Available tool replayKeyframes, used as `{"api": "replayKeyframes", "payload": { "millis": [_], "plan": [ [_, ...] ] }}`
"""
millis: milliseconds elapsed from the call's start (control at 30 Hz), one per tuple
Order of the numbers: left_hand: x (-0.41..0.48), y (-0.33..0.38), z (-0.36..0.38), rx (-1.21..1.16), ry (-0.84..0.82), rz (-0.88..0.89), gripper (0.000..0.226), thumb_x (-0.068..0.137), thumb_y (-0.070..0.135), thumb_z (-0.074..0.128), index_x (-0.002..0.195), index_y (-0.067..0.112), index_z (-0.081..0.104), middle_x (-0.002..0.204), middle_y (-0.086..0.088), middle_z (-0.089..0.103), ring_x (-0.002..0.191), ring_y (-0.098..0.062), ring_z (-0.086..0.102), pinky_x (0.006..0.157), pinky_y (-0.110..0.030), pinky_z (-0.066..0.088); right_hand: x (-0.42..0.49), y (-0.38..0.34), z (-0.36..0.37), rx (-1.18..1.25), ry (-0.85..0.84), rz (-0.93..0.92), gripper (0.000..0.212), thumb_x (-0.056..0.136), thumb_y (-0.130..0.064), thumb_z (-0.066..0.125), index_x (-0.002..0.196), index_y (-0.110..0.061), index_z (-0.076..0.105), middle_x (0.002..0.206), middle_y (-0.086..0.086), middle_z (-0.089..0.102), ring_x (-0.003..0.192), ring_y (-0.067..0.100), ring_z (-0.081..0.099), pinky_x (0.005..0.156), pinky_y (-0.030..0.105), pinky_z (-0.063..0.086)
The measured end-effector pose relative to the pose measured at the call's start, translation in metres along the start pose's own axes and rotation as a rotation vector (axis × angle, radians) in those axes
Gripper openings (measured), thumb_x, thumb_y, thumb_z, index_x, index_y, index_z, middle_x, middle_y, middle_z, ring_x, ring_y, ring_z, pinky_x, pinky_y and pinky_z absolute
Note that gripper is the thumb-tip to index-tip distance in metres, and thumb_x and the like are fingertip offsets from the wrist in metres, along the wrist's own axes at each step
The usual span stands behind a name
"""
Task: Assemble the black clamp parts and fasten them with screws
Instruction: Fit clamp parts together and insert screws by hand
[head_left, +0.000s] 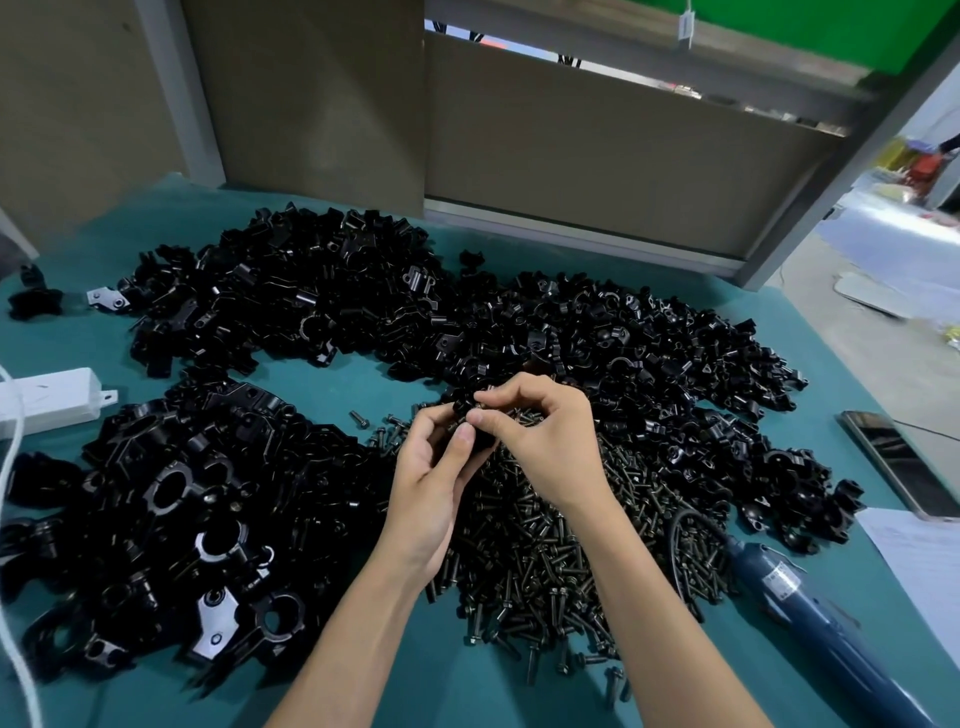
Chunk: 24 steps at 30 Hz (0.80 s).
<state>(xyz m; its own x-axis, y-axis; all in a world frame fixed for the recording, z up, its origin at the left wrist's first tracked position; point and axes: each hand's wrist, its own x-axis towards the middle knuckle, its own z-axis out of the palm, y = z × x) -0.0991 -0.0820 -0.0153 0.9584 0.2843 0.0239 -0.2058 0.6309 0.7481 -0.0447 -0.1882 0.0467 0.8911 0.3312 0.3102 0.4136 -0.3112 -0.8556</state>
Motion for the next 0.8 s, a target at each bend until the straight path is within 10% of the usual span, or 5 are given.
{"api": "replayKeyframes", "payload": {
  "millis": [300, 433, 567, 800],
  "plan": [
    [0.0, 0.007, 0.001, -0.195, 0.053, -0.098, 0.039, 0.093, 0.017, 0.058, 0.125, -0.005, 0.052, 0.128, -0.021, 0.065, 0.12, -0.032, 0.064, 0.093, -0.034, 0.056, -0.028, 0.01, -0.044, -0.173, 0.06, -0.045, 0.031, 0.091, -0.033, 0.066, 0.121, -0.03, 0.069, 0.126, -0.014, 0.064, 0.117, -0.001, 0.058, 0.098, 0.022, 0.048],
    [0.0, 0.011, 0.001, -0.337, 0.103, -0.172, 0.028, 0.089, 0.012, 0.06, 0.114, 0.0, 0.055, 0.129, -0.029, 0.062, 0.118, -0.039, 0.064, 0.088, -0.036, 0.059, -0.078, 0.043, -0.132, -0.61, 0.276, 0.303, 0.054, 0.084, -0.052, 0.057, 0.128, -0.022, 0.063, 0.103, 0.002, 0.068, 0.093, 0.021, 0.064, 0.083, 0.04, 0.054],
    [0.0, 0.009, 0.001, -0.357, 0.111, -0.216, 0.029, 0.086, 0.014, 0.064, 0.112, 0.003, 0.054, 0.133, -0.028, 0.06, 0.118, -0.037, 0.065, 0.089, -0.035, 0.058, -0.137, 0.075, -0.19, -0.992, 0.017, 0.782, 0.087, 0.075, -0.07, 0.04, 0.142, -0.015, 0.043, 0.118, 0.026, 0.055, 0.111, 0.041, 0.054, 0.1, 0.054, 0.045],
    [-0.002, 0.006, 0.0, 0.081, 0.105, -0.103, 0.05, 0.063, 0.018, 0.083, 0.109, 0.009, 0.064, 0.107, -0.006, 0.075, 0.114, -0.03, 0.067, 0.107, -0.043, 0.047, -0.157, 0.092, -0.191, -0.953, -0.007, 0.742, 0.104, 0.052, -0.058, 0.077, 0.141, -0.013, 0.047, 0.128, 0.024, 0.063, 0.112, 0.044, 0.064, 0.097, 0.057, 0.047]
  ]
}}
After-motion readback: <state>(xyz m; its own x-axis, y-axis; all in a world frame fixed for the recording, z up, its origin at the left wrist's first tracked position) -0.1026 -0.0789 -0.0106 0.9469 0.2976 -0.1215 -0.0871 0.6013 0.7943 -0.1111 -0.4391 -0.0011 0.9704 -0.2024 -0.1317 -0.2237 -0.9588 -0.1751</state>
